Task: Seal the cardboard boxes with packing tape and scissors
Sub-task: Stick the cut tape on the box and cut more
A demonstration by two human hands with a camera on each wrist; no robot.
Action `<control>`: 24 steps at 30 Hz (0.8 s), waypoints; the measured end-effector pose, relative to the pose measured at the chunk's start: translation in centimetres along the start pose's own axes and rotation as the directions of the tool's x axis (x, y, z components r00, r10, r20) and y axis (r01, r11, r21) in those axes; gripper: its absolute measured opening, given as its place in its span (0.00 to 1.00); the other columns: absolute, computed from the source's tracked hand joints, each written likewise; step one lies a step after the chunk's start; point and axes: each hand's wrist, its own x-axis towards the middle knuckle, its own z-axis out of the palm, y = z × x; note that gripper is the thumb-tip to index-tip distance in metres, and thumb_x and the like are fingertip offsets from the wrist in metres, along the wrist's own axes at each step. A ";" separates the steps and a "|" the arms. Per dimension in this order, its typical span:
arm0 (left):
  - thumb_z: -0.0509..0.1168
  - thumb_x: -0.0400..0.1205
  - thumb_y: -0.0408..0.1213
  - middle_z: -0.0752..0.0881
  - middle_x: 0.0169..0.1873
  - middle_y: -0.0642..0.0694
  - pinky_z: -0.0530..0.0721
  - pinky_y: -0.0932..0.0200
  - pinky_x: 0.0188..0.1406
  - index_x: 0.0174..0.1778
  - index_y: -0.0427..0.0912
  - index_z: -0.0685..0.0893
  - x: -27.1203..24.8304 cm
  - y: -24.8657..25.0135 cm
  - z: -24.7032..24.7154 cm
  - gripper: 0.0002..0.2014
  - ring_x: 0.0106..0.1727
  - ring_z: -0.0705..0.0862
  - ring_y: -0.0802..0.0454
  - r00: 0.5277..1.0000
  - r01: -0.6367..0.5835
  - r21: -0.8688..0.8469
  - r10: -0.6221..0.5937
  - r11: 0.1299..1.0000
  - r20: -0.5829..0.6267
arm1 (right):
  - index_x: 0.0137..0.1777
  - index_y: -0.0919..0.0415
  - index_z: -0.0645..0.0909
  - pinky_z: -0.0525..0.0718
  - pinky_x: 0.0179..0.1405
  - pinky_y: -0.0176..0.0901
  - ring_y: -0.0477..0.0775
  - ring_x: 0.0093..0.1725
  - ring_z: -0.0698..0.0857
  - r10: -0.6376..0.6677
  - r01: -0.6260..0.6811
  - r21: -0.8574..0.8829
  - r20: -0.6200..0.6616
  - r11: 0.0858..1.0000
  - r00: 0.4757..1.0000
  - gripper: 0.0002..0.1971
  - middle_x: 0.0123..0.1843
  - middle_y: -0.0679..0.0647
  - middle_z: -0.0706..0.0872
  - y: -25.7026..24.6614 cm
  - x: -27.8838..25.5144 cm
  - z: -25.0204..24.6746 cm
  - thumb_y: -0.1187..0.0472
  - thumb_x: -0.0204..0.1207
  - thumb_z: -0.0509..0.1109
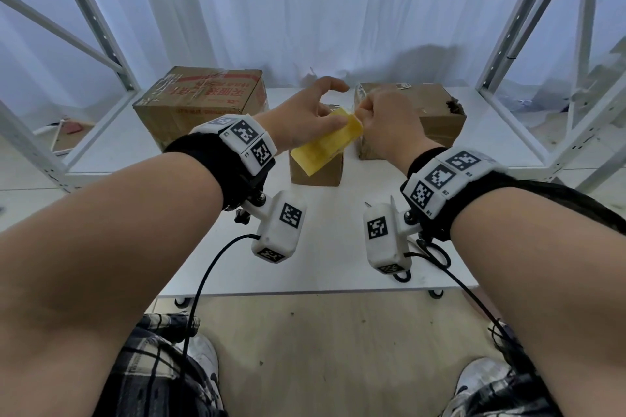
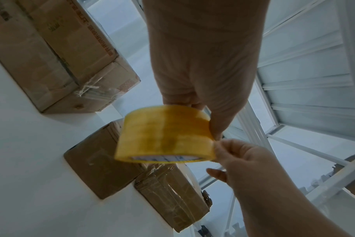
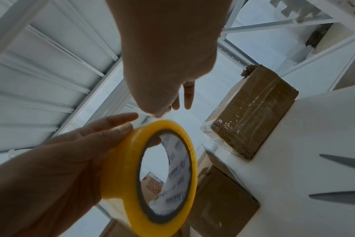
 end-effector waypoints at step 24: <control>0.62 0.85 0.42 0.79 0.51 0.45 0.76 0.57 0.47 0.72 0.45 0.70 0.1 -2.5 -1.3 0.19 0.47 0.80 0.48 0.981 0.185 0.271 -0.160 0.945 -0.112 | 0.49 0.60 0.78 0.82 0.54 0.56 0.57 0.49 0.85 -0.066 0.063 0.174 0.014 0.983 0.998 0.05 0.46 0.56 0.87 -2.8 -0.6 0.5 0.62 0.83 0.61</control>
